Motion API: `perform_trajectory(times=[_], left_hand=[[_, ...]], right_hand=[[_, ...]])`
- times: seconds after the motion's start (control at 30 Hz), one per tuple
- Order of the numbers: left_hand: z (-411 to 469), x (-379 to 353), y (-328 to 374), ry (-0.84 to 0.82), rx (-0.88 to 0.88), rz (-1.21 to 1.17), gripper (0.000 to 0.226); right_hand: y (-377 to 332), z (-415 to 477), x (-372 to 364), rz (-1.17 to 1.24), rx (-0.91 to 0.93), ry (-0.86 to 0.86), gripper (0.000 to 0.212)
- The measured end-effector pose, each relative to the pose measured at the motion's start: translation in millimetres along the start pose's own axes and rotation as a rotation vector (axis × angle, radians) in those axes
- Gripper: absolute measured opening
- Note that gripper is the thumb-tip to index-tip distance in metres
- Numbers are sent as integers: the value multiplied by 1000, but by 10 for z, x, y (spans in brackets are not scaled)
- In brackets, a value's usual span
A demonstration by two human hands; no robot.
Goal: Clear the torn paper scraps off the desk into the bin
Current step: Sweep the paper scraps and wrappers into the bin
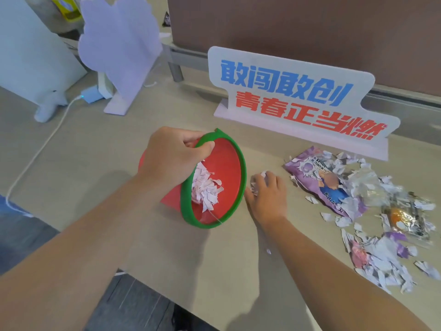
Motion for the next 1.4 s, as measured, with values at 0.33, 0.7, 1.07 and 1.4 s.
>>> perform_trajectory(times=[0.33,0.7,1.07,1.4], left_hand=[[90,65,-50,19,-19,-60,43],[118,43,-95,-88,-15,-145,10],[93,-150,96,-189,-80,-75,14],[-46,-177,141,-235,-135,-73,16]], right_hand=[[-47,120,17,7,25,-205,22],[-1243,-119,743,546,124,-90,10],[318,-921,993,524,-477,223,16],[496,-1414,124,338,-459,-129,20]])
Point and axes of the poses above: each hand's wrist, its own z-axis towards the middle knuckle, its own x-axis out of the back of the hand, y = z × x, the point moved 10 cm from there along z, towards the middle knuckle, and after that the axes turned 2 degrees about -z, right-handed, at the moved point
